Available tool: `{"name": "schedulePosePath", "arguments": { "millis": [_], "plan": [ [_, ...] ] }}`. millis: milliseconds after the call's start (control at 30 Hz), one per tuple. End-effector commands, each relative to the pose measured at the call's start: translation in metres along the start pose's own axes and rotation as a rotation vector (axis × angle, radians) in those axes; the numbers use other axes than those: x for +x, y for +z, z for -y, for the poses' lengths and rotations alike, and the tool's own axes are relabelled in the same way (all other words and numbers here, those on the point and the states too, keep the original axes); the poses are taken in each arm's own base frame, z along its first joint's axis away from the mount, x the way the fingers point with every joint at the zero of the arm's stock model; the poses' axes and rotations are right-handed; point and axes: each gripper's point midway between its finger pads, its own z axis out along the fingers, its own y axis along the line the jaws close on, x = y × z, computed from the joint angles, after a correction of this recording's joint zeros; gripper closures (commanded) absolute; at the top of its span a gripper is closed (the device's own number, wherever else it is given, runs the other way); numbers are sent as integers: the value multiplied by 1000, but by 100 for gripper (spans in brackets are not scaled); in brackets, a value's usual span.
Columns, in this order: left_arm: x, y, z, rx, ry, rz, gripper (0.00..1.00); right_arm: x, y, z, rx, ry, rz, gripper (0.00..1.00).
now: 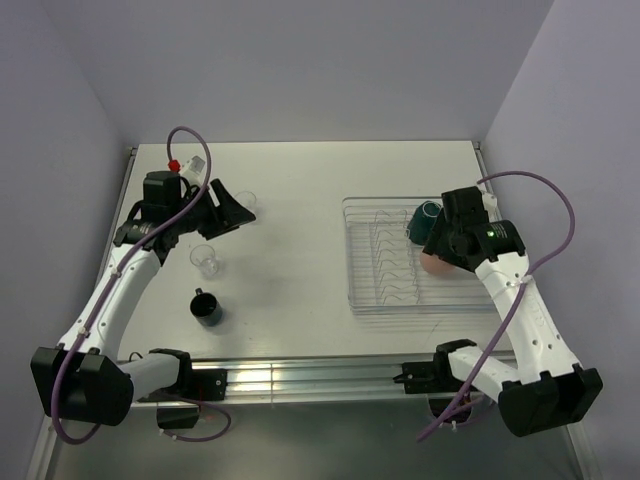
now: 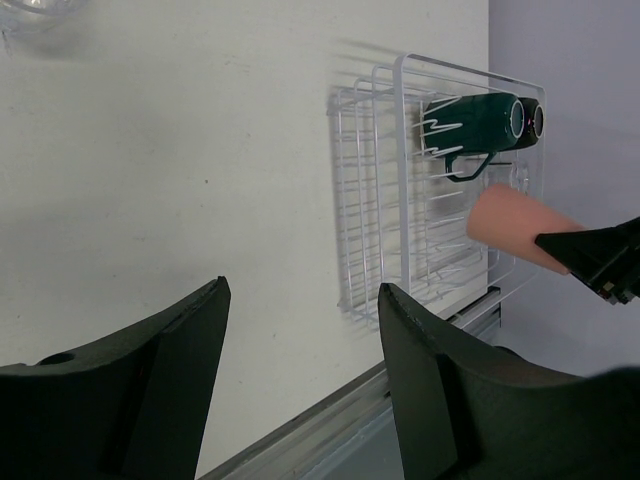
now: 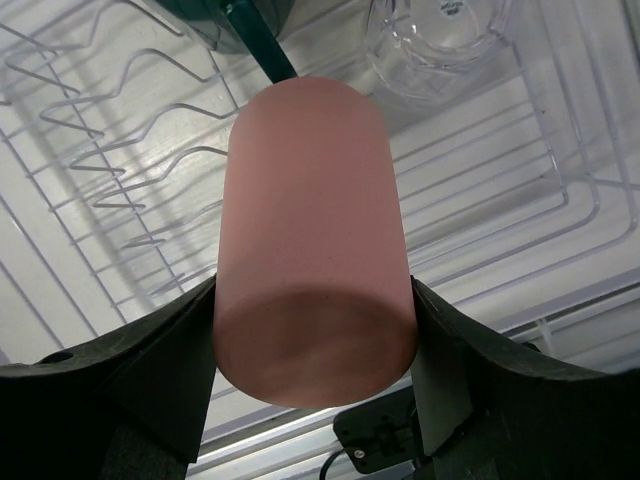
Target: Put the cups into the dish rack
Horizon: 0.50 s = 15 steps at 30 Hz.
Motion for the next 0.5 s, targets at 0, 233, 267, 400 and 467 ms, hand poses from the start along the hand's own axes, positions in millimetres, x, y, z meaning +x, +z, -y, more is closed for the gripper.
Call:
{"name": "schedulePosePath", "arguments": {
  "millis": [0,233,267,400,467],
  "plan": [
    [-3,3,1,3,37,11,33,-6,12,-7,-18,-6,17,100],
    [-2,5,-1,-7,40,5,33,3,34,-11,-10,-27,-31,99],
    [-2,5,-1,-8,40,4,33,4,37,-11,-7,-27,-35,99],
    [-1,7,-3,-12,36,-4,33,7,44,-13,-9,-30,-50,96],
    [-1,8,-3,-15,36,-5,33,8,48,-13,1,-30,-60,95]
  ]
}}
